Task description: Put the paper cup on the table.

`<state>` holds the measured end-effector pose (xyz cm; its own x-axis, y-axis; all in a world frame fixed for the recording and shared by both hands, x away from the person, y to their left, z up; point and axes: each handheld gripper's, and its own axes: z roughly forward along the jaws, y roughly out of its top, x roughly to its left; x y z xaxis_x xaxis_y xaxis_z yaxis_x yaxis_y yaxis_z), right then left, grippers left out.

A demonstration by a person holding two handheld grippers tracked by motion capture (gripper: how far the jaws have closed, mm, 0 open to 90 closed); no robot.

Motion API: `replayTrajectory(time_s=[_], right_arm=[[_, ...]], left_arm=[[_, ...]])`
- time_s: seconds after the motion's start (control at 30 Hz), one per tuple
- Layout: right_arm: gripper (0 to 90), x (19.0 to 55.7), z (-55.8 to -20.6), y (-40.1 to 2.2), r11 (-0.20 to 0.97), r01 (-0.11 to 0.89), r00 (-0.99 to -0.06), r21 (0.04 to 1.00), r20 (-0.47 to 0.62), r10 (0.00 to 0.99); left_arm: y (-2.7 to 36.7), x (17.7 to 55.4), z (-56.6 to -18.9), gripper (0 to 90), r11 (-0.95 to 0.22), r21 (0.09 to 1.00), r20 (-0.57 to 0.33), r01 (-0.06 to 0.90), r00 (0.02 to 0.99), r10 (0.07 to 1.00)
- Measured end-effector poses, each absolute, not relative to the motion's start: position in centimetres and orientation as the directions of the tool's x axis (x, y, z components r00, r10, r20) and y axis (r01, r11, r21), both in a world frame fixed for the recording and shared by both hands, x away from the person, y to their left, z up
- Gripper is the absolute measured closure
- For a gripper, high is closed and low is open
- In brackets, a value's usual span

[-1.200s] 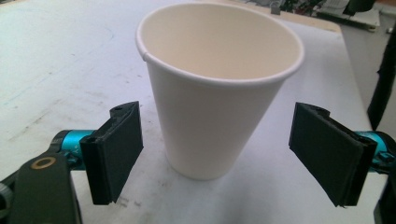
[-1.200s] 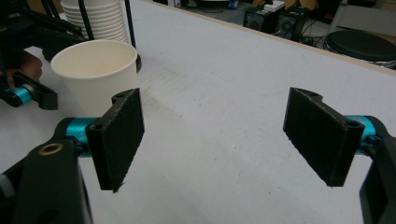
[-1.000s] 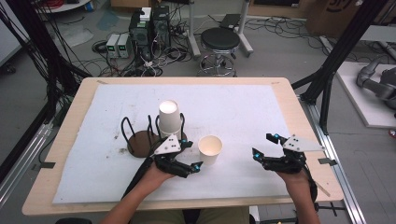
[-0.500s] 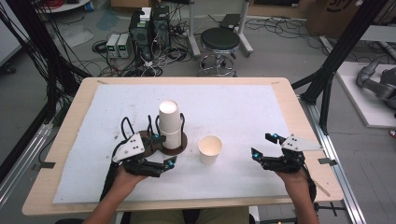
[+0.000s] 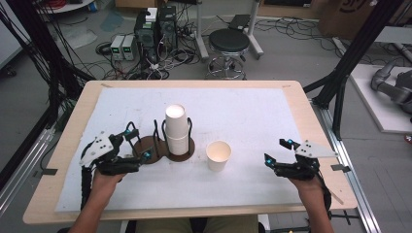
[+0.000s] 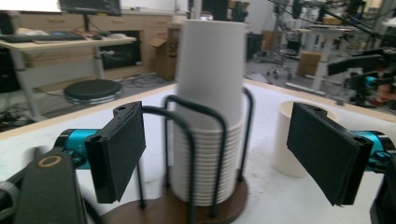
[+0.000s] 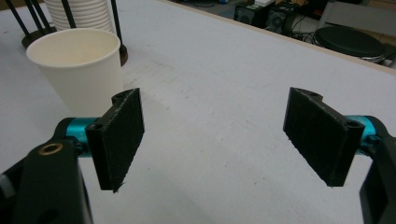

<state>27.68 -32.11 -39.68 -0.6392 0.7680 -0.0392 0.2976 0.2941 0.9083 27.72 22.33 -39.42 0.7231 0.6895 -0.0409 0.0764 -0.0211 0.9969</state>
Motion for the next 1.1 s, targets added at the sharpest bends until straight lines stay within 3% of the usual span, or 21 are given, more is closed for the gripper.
replayTrajectory(time_s=[0.37,1.1], right_arm=[[20.9,27.8,-40.0,-32.7,0.295,0.305,-0.614,0.906,-0.050,0.788],[20.9,27.7,-39.7,-32.2,0.289,0.294,-0.614,0.911,-0.051,0.787]], left_arm=[[27.0,28.0,-40.4,18.2,0.042,0.997,-0.077,0.071,0.616,0.784],[28.0,27.0,-40.9,17.4,0.051,0.994,-0.094,0.092,0.569,0.817]])
